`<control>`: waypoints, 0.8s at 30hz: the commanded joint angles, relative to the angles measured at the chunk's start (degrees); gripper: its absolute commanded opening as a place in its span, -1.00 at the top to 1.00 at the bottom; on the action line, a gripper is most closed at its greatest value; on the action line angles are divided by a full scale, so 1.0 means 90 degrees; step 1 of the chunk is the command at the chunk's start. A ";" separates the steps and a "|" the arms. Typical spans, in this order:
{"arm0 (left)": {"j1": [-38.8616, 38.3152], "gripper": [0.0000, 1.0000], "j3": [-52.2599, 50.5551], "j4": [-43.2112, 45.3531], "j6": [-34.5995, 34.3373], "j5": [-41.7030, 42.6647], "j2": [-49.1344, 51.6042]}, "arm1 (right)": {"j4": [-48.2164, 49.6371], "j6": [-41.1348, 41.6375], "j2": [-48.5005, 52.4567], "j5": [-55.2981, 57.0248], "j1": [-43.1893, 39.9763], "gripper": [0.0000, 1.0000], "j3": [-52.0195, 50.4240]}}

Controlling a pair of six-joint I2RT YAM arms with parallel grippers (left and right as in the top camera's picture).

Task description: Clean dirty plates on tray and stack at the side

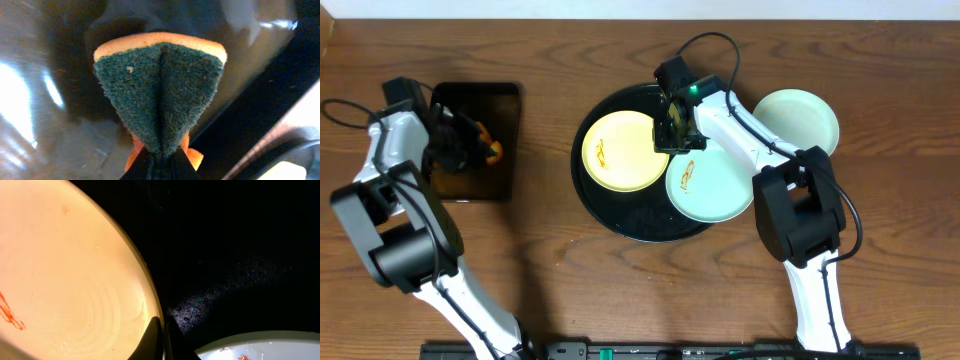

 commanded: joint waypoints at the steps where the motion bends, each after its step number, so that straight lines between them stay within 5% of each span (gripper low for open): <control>1: 0.0143 0.85 0.0129 -0.0017 0.0265 -0.0078 -0.0845 | 0.0036 -0.0121 0.0102 0.0109 0.0092 0.98 0.0066; 9: 0.0136 0.86 0.0121 -0.0260 0.0602 -0.0146 -0.1630 | 0.0063 -0.0119 0.0102 0.0107 0.0092 0.98 0.0066; 13: 0.0119 0.85 -0.0143 0.0019 0.0692 -0.1178 -0.1275 | 0.0095 -0.0119 0.0102 0.0107 0.0109 0.98 0.0066; 19: 0.0119 0.85 -0.0119 0.0010 0.1163 0.0500 -0.1083 | 0.0036 -0.0121 0.0102 0.0109 0.0121 0.98 0.0066; 24: 0.0107 0.86 -0.0112 -0.0046 0.1166 0.0940 -0.1916 | 0.0073 -0.0119 0.0102 0.0107 0.0121 0.98 0.0066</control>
